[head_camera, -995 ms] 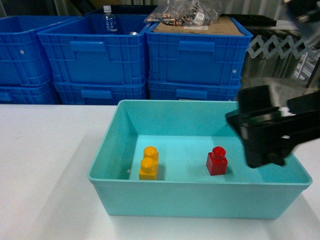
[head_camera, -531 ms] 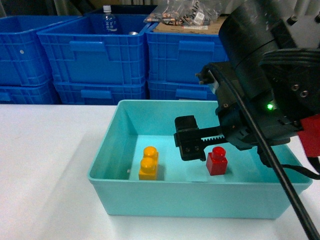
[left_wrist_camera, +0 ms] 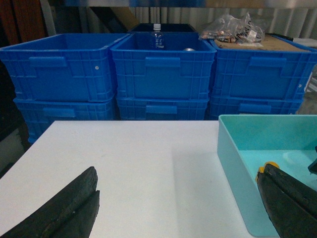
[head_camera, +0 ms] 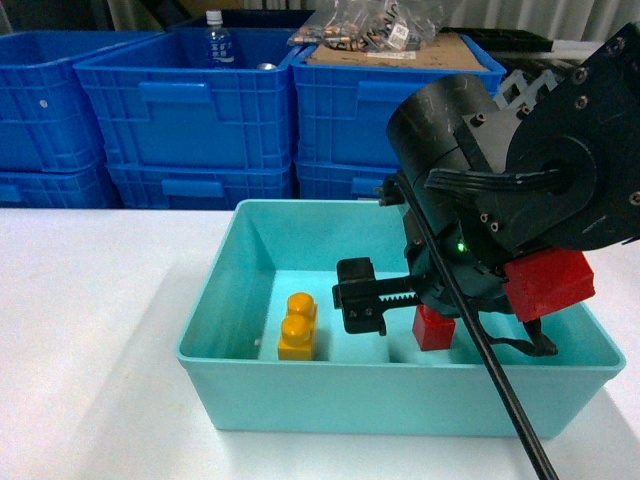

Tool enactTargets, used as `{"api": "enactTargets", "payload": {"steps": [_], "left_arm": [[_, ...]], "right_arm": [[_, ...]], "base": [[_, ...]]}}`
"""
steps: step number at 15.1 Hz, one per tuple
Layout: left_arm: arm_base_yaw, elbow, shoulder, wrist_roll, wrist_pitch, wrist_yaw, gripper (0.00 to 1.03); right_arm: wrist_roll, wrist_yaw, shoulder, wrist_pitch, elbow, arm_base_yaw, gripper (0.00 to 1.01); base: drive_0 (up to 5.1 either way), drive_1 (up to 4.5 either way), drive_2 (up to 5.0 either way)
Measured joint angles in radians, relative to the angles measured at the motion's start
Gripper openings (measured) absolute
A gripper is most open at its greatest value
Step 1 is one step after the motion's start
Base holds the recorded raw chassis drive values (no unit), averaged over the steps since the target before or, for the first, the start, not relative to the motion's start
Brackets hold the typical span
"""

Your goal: Pick red block from blue box to shelf

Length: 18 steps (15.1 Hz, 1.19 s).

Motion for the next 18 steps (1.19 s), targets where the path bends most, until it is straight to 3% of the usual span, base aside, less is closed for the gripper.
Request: {"api": "enactTargets", "payload": {"steps": [3,4,5,9,11,14,16,18], "left_arm": [[0.000,0.000,0.000,0.000,0.000,0.000,0.98],[0.000,0.000,0.000,0.000,0.000,0.000,0.98],[0.000,0.000,0.000,0.000,0.000,0.000,0.98],[0.000,0.000,0.000,0.000,0.000,0.000,0.98],[0.000,0.000,0.000,0.000,0.000,0.000,0.98],[0.000,0.000,0.000,0.000,0.000,0.000,0.98],[0.000,0.000,0.000,0.000,0.000,0.000,0.98],[0.000,0.000,0.000,0.000,0.000,0.000,0.98]], "right_arm": [[0.016,0.018,0.049,-0.016,0.018,-0.007,0.97],[0.020,0.020,0.059,-0.018,0.019,-0.010,0.89],[0.026,0.020,0.067,-0.022,0.022,-0.013,0.70],[0.047,0.009,0.066,0.005,0.023,-0.014,0.31],[0.048,0.005,0.035,0.045,-0.015,-0.019,0.28],[0.043,-0.002,-0.203,0.156,-0.180,-0.017,0.28],[0.000,0.039,-0.475,0.280,-0.341,0.011,0.28],[-0.081,0.131,-0.748,0.418,-0.553,0.068,0.28]], "base": [[0.0,0.00,0.0],[0.0,0.00,0.0],[0.0,0.00,0.0],[0.0,0.00,0.0],[0.0,0.00,0.0],[0.0,0.00,0.0],[0.0,0.00,0.0],[0.0,0.00,0.0]]}}
